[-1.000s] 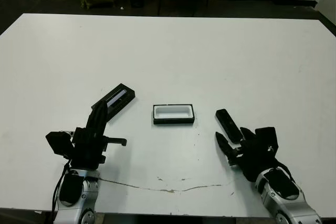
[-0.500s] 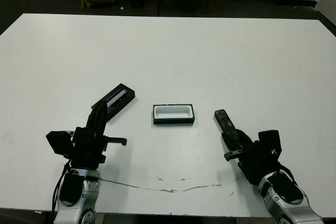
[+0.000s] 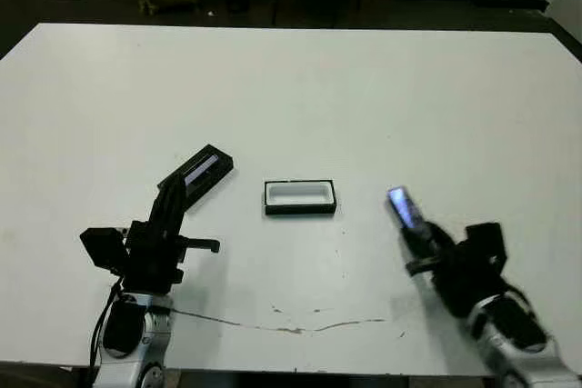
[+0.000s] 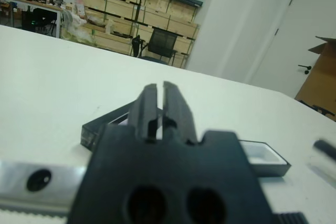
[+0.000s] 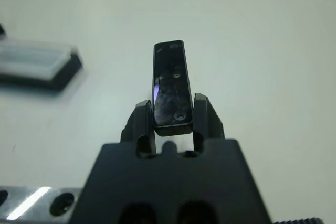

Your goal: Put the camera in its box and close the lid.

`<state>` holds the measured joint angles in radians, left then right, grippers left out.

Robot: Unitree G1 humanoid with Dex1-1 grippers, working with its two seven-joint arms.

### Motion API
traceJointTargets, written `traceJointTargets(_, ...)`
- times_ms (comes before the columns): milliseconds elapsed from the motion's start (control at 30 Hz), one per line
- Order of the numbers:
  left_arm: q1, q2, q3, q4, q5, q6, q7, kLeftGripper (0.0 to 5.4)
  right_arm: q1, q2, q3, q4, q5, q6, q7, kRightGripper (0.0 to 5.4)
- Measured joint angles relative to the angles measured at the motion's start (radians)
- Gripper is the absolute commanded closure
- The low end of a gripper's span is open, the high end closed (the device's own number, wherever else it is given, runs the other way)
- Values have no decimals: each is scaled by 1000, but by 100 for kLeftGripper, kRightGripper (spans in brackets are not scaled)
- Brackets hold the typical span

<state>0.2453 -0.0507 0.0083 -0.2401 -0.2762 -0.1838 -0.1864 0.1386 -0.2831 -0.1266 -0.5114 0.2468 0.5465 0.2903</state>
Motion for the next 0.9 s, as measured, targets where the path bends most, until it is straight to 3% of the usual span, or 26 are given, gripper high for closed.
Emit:
traceJointTargets(200, -1, 1, 1, 6, -1, -6, -2, 540, -275, -177, -90, 73, 180, 99, 192, 503)
traceJointTargets(300, 0, 1, 0, 4, -3, -2, -2, 540, -408, -237, -80, 168, 229, 96, 309, 503)
traceJointTargets(367, 1, 1, 0, 0, -4, 0, -2, 540, -492, -269, -49, 249, 230, 50, 403, 503)
traceJointTargets(500, 3, 0, -2, -1, 0, 0, 0, 540, -656, -293, 51, 428, 187, -114, 588, 503)
traceJointTargets(733, 13, -8, -7, 1, 17, -14, 8, 540, -909, -307, 282, 719, 46, -158, 841, 503)
traceJointTargets(900, 11, -10, -6, 15, 13, -24, 5, 540, -1011, -279, 419, 914, -84, -263, 967, 503)
